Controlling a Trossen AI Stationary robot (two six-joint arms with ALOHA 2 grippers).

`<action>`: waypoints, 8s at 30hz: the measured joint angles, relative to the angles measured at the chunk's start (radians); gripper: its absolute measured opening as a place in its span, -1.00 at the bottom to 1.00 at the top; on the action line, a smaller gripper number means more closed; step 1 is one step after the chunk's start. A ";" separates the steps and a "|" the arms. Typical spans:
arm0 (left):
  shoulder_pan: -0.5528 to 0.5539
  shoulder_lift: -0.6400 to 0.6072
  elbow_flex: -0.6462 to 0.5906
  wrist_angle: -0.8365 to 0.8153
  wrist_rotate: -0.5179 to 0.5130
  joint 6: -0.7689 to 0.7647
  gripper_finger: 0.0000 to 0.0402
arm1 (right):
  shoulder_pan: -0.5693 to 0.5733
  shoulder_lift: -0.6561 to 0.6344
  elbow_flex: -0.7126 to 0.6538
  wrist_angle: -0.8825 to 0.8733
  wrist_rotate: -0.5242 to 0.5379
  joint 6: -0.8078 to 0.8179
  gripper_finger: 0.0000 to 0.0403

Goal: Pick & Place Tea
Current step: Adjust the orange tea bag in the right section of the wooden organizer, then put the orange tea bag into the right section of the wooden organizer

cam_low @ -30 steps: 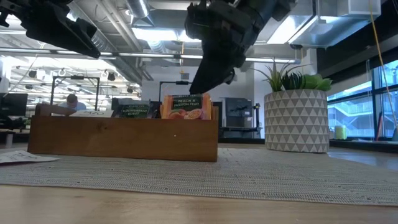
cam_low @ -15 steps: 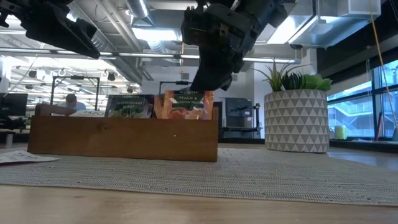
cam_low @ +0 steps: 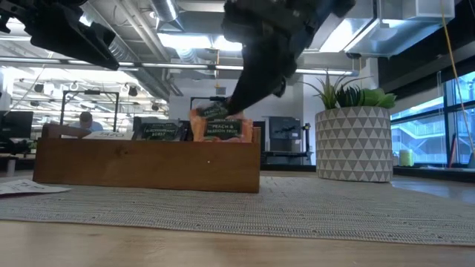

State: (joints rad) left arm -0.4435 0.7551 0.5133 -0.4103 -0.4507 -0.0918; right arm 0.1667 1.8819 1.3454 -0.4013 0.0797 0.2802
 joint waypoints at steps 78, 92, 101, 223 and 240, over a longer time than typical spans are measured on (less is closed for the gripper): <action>0.000 0.027 0.000 0.075 0.265 -0.211 -0.42 | 0.011 -0.169 -0.274 0.458 -0.253 -0.260 -0.43; -0.060 0.104 0.000 -0.225 0.362 -0.802 -0.42 | -0.001 -0.165 -0.274 0.459 -0.205 -0.318 -0.43; -0.163 0.131 0.000 -0.426 0.277 -1.226 -0.42 | -0.026 -0.164 -0.274 0.456 -0.194 -0.337 -0.43; 0.063 0.549 0.424 -0.151 -0.144 -0.095 -0.99 | -0.023 -0.178 -0.265 0.500 -0.283 -0.046 -0.43; 0.074 0.621 0.424 -0.053 -0.359 0.098 -0.99 | -0.130 -0.184 -0.131 0.448 -0.133 -0.022 0.16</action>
State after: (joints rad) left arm -0.3691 1.3762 0.9371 -0.4630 -0.8098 0.0062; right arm 0.0371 1.6981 1.2145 0.0464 -0.0535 0.2583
